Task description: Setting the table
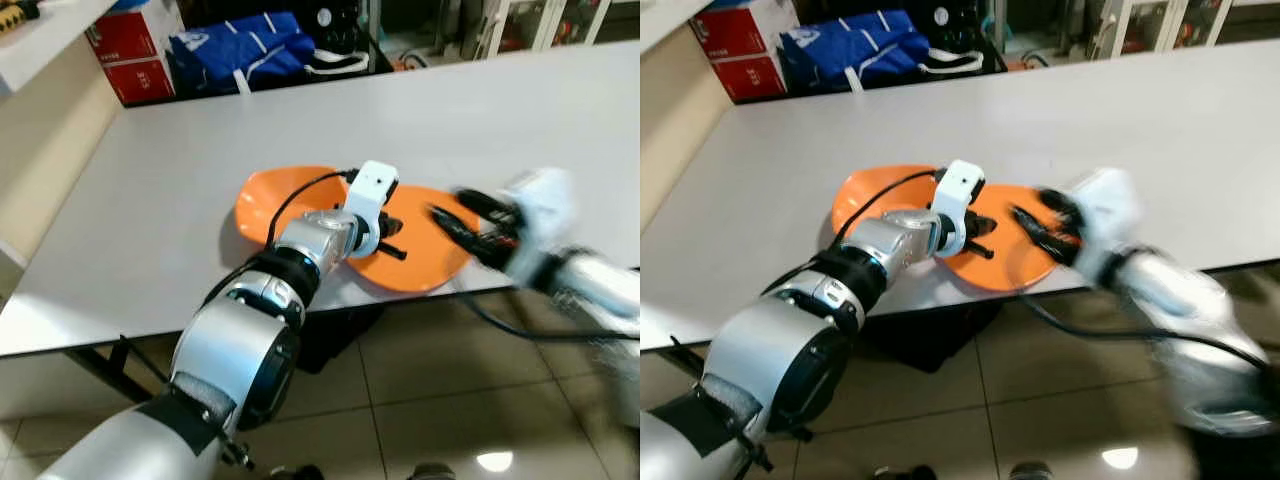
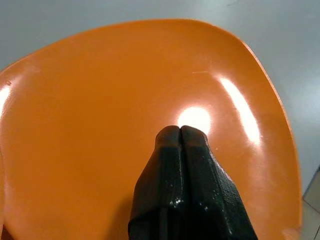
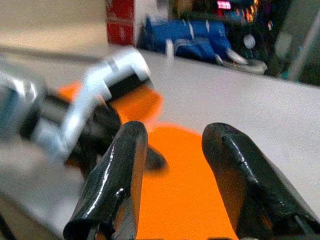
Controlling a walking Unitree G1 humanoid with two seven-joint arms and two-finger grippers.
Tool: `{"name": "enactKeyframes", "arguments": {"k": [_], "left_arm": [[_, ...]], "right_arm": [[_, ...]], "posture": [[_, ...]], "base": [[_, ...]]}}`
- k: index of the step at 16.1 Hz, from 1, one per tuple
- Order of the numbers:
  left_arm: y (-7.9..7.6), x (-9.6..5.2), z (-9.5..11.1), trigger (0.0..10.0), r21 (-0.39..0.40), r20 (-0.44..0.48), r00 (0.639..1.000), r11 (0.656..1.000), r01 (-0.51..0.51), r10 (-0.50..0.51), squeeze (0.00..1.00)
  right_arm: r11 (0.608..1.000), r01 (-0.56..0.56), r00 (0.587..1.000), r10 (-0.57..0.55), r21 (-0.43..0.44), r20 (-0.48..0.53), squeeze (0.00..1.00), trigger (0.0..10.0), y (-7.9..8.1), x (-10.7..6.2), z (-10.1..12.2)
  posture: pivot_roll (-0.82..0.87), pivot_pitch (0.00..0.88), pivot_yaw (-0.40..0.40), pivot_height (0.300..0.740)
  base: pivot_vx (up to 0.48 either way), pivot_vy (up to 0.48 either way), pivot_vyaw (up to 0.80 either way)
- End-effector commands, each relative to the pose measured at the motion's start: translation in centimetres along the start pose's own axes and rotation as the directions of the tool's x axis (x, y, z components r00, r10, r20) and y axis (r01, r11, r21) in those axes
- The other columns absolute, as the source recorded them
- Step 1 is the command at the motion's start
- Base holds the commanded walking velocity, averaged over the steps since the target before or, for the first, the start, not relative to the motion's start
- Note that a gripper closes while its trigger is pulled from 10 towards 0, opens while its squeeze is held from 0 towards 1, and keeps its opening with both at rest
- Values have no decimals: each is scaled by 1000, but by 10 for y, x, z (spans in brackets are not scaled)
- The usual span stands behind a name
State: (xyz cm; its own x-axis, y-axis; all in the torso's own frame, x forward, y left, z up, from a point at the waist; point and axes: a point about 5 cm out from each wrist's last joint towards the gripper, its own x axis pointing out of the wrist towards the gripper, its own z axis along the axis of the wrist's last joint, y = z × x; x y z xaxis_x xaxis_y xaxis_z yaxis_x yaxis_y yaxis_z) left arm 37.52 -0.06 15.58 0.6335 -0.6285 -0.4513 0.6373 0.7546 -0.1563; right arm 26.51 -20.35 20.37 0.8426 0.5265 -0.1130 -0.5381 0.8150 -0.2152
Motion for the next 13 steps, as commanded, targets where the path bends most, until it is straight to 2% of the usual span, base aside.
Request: {"name": "enactKeyframes", "arguments": {"k": [1, 3, 9, 13], "left_arm": [[2, -2, 7, 10000, 11, 15, 1000, 1000, -14, 14, 0], [2, -1, 8, 10000, 23, 21, 1000, 1000, -18, 17, 0], [1, -3, 21, 10000, 82, 33, 999, 996, -45, 43, 0], [26, -10, 10, 10000, 62, 22, 987, 986, -157, 156, 0]], "right_arm": [[1000, -26, 999, 26, 9, -18, 0, 10000, 0, -7, -1], [999, -49, 994, 50, 13, -99, 0, 10000, -4, -23, -9], [984, -176, 976, 178, 32, -122, 0, 10000, 20, -21, -8], [983, -176, 979, 180, 53, -91, 0, 10000, 26, -17, -4]], "posture": [[-427, 44, 181, 740], [-448, 51, 183, 740], [-471, 60, 187, 740], [-465, 60, 184, 740]], "base": [[0, 0, 0], [0, 0, 0], [0, 0, 0], [0, 0, 0]]}}
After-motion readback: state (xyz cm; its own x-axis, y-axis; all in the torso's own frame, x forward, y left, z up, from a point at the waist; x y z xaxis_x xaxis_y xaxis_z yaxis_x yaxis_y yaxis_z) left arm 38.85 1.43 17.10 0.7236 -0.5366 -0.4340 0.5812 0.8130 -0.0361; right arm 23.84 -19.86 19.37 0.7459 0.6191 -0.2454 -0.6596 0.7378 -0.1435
